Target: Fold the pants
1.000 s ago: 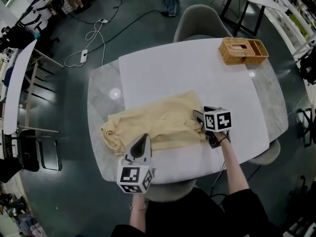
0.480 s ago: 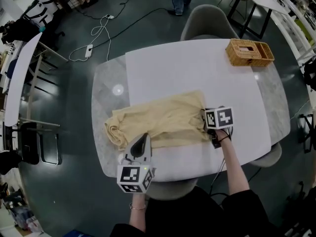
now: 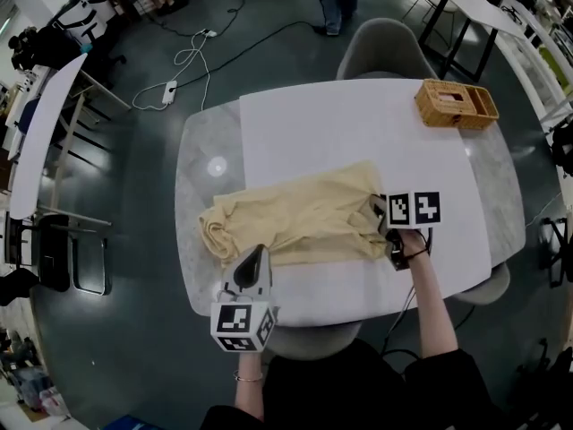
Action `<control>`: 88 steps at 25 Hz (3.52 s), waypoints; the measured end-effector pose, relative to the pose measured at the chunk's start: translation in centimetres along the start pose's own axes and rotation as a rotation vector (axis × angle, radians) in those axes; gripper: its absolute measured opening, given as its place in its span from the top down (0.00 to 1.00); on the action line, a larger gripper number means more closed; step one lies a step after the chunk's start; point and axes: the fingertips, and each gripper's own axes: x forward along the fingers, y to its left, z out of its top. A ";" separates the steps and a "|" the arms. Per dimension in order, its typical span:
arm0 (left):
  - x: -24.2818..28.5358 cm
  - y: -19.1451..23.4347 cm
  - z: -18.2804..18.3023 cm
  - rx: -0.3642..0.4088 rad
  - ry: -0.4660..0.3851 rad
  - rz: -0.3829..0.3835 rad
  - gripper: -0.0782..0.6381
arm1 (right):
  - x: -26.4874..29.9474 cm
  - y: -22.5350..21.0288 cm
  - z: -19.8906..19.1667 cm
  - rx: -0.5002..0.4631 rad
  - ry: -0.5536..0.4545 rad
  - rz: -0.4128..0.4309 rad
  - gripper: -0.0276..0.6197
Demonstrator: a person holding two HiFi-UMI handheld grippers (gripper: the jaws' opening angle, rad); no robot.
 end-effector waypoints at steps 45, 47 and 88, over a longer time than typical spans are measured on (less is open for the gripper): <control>-9.0 8.3 -0.6 -0.123 -0.138 0.081 0.87 | -0.8 29.9 3.7 -0.232 0.065 0.311 0.91; -9.3 8.6 -0.8 -0.128 -0.136 0.087 0.87 | 0.2 30.8 3.3 -0.234 0.075 0.315 0.91; -12.0 12.5 -4.9 -0.198 -0.068 0.140 0.87 | 14.2 38.1 -5.3 -0.115 0.238 0.309 0.71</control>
